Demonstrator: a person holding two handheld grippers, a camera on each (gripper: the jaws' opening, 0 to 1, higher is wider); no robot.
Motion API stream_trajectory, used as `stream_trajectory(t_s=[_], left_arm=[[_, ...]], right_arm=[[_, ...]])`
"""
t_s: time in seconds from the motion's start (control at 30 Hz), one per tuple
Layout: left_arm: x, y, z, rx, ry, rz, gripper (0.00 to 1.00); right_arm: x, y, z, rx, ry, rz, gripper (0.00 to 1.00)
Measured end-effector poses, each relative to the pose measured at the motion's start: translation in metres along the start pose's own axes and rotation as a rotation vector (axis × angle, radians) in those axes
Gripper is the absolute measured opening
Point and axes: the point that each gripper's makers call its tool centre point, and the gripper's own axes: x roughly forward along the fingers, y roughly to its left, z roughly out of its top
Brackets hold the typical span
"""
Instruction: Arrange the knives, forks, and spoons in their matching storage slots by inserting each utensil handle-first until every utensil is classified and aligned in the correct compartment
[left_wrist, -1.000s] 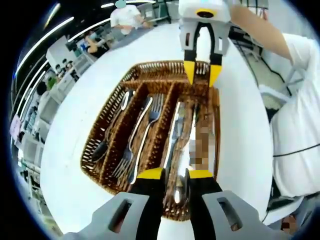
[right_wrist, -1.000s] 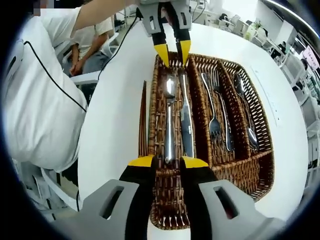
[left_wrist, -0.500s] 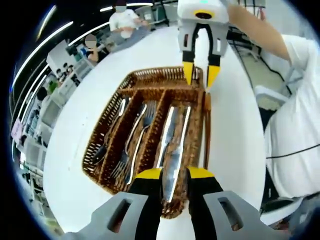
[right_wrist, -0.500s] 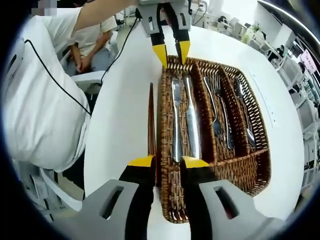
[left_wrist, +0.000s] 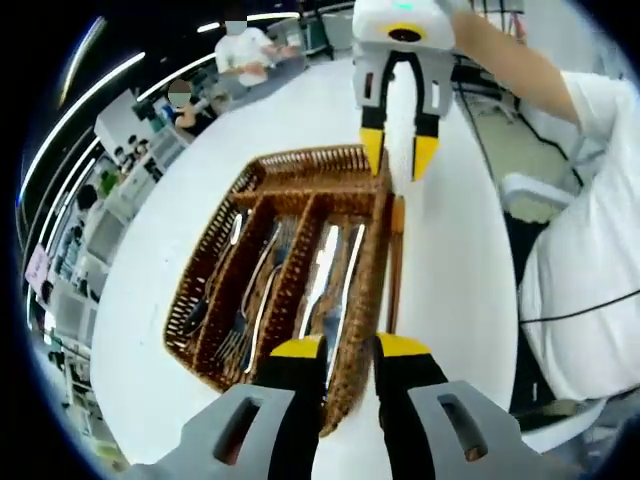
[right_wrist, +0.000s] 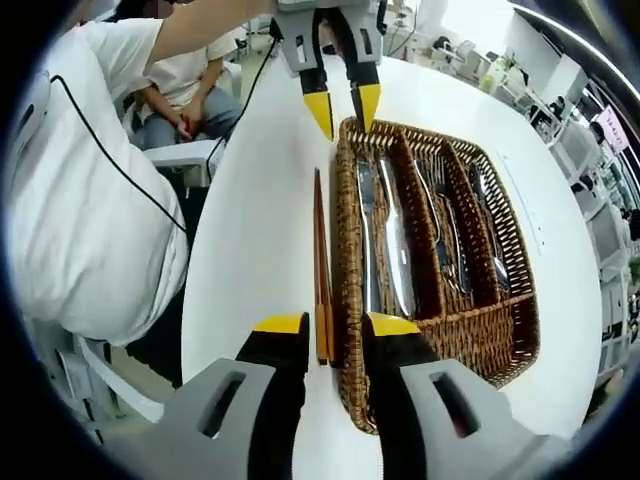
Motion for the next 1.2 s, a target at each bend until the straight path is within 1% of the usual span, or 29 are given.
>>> stream_trajectory(t_s=[0.17, 0.27, 0.33, 0.6, 0.73, 1.0, 1.2], left_arm=[[-0.002, -0.007, 0.002, -0.001, -0.016, 0.005, 0.17], [-0.003, -0.011, 0.003, -0.002, -0.024, 0.008, 0.18], [-0.005, -0.014, 0.005, -0.005, -0.039, 0.012, 0.18], [-0.009, -0.025, 0.006, -0.008, -0.065, 0.026, 0.19], [-0.010, -0.031, 0.003, -0.016, -0.078, 0.030, 0.20], [-0.014, -0.041, -0.001, -0.042, -0.119, 0.044, 0.21], [-0.016, -0.049, -0.006, -0.055, -0.137, 0.053, 0.22]], right_arm=[[-0.002, 0.007, -0.001, -0.001, -0.001, -0.007, 0.22], [-0.002, 0.005, -0.001, -0.002, -0.001, -0.010, 0.23], [-0.004, 0.006, -0.001, -0.002, -0.004, -0.015, 0.23], [-0.007, 0.013, 0.000, -0.004, -0.009, -0.028, 0.24], [-0.005, 0.023, -0.002, -0.006, -0.006, -0.031, 0.25], [-0.003, 0.031, -0.002, -0.005, -0.009, -0.036, 0.25], [0.000, 0.040, -0.002, -0.007, -0.007, -0.040, 0.25]])
